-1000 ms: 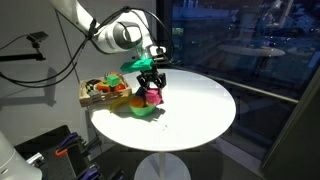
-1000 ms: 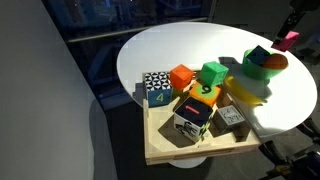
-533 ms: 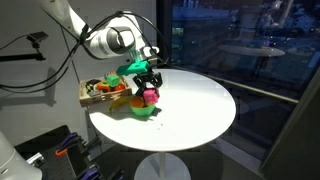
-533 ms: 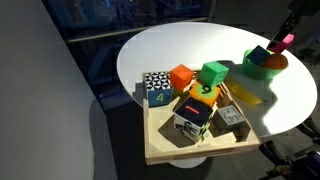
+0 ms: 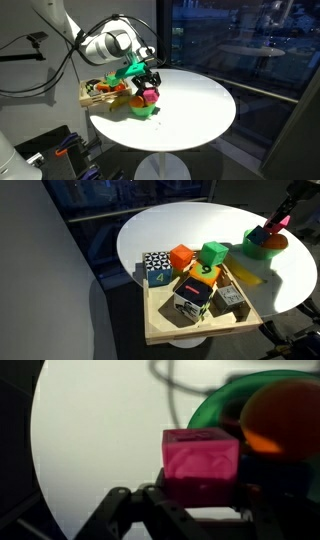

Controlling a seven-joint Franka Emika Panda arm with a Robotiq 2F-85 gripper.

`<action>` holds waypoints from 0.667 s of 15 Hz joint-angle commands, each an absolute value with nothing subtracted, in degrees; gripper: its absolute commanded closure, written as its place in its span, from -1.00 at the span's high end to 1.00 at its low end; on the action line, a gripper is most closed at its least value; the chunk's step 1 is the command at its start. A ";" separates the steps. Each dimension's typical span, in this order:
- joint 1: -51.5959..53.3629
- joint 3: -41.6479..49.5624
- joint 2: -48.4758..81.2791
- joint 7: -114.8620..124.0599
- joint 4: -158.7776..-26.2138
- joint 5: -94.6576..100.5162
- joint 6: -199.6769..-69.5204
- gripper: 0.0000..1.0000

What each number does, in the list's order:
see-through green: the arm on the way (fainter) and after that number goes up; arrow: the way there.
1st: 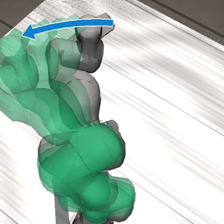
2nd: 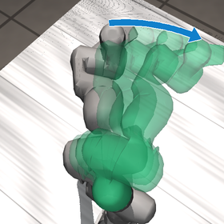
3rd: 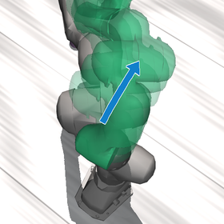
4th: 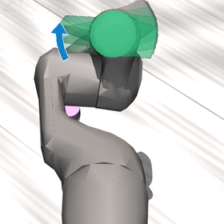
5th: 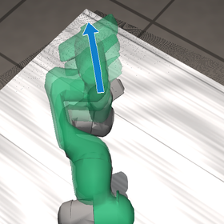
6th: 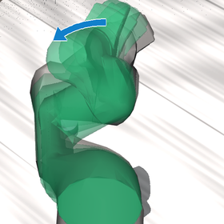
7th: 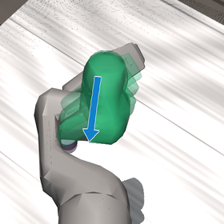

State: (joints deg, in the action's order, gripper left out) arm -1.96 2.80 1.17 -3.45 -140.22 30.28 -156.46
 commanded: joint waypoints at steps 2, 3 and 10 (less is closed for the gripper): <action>-2.11 3.02 -0.47 -1.72 -142.48 32.40 -159.50 -0.37; -2.12 3.04 -0.49 -1.84 -142.71 32.37 -160.01 -0.37; -2.26 3.40 -0.62 -1.06 -144.03 33.92 -162.44 -0.37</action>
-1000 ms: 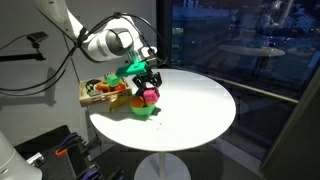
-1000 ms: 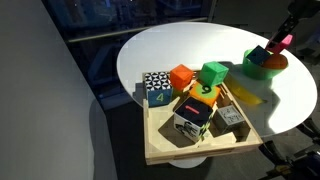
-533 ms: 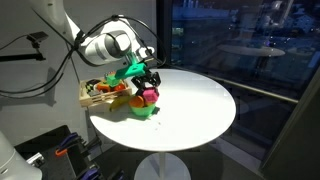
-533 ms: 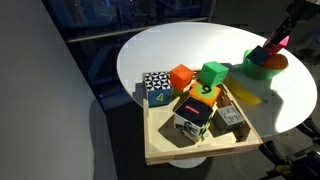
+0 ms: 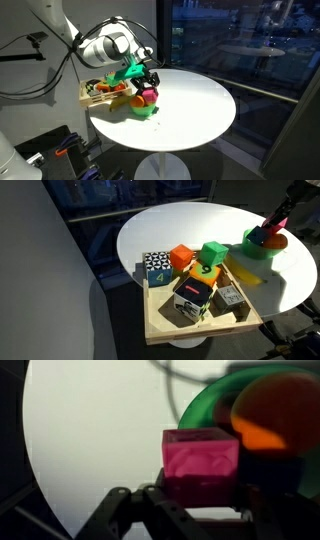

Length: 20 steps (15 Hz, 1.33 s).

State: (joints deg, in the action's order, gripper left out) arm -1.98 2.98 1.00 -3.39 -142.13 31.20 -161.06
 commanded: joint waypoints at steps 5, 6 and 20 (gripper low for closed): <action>-2.30 3.87 -0.84 1.67 -144.49 37.27 -162.86 -0.37; -2.28 3.89 -0.87 2.13 -144.52 37.74 -162.74 -0.37; -2.42 4.45 -2.24 6.88 -146.64 43.49 -162.73 0.79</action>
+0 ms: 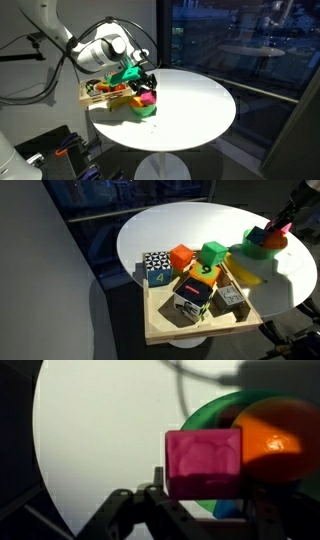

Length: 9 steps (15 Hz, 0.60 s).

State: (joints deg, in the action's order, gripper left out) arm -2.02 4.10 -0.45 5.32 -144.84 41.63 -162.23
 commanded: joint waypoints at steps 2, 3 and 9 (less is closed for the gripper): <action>-2.43 4.56 -2.33 6.83 -146.85 43.35 -162.68 1.00; -2.44 4.60 -2.40 6.86 -146.91 43.27 -162.63 1.00; -2.00 4.31 -3.45 4.34 -147.62 38.47 -162.37 1.00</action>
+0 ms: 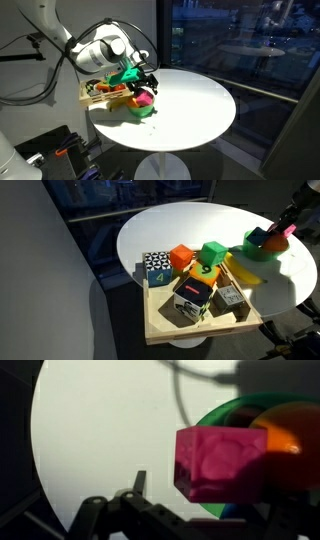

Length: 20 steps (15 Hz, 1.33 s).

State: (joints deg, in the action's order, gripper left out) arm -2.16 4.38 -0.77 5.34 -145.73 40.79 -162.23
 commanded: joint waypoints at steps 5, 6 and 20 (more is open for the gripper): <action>-1.79 3.26 -5.98 0.58 -147.75 30.77 -160.31 1.00; -1.70 3.07 -6.51 -0.11 -147.59 29.04 -159.63 1.00; 0.26 2.05 -12.19 -14.23 -137.96 7.95 -122.30 1.00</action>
